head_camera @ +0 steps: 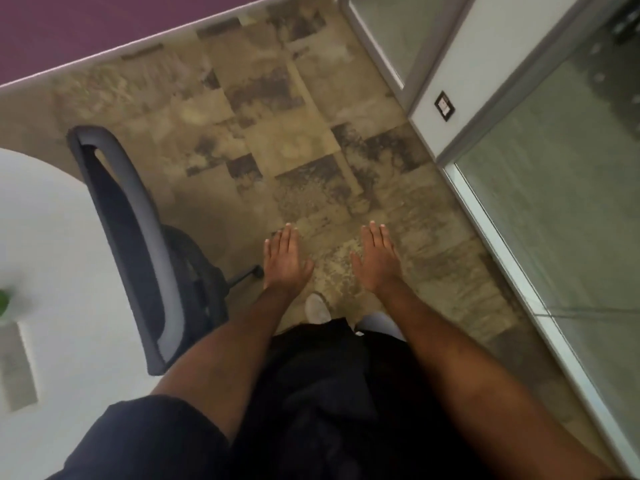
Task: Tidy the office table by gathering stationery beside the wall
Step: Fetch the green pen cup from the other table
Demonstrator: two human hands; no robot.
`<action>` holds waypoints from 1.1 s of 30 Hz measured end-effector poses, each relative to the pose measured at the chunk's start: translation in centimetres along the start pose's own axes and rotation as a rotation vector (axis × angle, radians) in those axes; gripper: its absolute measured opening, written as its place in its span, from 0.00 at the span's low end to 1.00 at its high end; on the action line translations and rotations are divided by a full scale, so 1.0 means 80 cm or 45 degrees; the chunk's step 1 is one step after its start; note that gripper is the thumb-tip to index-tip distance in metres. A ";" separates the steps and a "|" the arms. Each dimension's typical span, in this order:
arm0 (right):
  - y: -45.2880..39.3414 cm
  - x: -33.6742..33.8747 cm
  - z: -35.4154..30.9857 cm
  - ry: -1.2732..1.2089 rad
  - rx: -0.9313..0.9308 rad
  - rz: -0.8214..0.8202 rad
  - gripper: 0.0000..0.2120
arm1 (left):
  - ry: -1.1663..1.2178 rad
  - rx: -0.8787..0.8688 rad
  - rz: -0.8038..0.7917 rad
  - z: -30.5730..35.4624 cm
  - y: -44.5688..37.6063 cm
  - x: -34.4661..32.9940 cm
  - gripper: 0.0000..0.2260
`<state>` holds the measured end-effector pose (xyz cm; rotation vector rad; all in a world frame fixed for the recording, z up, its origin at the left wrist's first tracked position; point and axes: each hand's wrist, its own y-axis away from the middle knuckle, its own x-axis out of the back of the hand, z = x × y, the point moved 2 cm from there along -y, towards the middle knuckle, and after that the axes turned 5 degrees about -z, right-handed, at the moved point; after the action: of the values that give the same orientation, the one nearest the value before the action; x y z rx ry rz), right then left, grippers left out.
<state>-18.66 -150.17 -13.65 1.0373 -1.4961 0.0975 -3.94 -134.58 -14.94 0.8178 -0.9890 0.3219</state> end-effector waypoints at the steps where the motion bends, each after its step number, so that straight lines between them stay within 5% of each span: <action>1: -0.022 0.013 -0.007 0.005 0.016 0.009 0.33 | 0.016 0.007 0.033 0.001 -0.014 0.009 0.35; 22: -0.532 0.232 -0.232 0.482 0.715 -0.224 0.33 | 0.338 0.723 0.300 -0.095 -0.357 0.229 0.34; 33: -0.680 0.245 -0.427 0.731 1.023 -0.307 0.34 | 0.480 1.094 0.406 -0.214 -0.439 0.311 0.33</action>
<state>44.77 -172.07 -15.89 1.6407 -0.7826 0.8049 40.32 -148.23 -15.25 1.3043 -0.5981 1.1835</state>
